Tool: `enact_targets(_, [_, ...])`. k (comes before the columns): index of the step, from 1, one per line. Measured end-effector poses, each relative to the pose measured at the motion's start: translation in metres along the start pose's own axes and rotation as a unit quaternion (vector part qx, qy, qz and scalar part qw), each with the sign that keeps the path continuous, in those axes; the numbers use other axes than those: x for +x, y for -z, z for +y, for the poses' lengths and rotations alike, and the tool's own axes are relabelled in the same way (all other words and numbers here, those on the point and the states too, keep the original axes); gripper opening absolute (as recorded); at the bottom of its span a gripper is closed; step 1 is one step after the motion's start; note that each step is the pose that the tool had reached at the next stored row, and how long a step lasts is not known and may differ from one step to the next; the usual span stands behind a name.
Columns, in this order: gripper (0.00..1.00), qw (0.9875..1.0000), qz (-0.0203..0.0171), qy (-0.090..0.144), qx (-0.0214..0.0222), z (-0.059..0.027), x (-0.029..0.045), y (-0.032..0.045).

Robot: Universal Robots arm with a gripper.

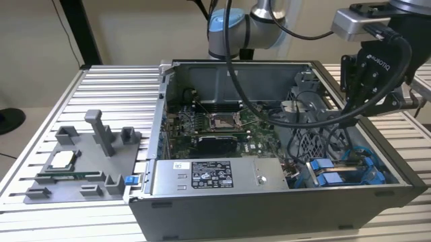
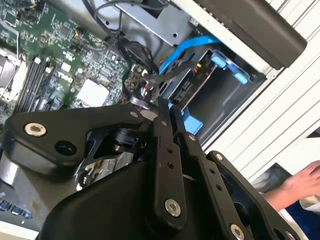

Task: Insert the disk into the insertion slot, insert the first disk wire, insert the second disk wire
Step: 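Insert the second disk wire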

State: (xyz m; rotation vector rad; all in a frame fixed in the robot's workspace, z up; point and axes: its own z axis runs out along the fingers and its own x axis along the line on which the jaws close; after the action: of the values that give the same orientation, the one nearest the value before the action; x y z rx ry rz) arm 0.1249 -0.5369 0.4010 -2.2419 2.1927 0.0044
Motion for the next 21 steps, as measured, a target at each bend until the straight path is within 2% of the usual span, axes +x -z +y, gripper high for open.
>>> enact_targets(21, [0.0, 1.0, -0.0001, 0.0, 0.0003, 0.0019, 0.0091, -0.038])
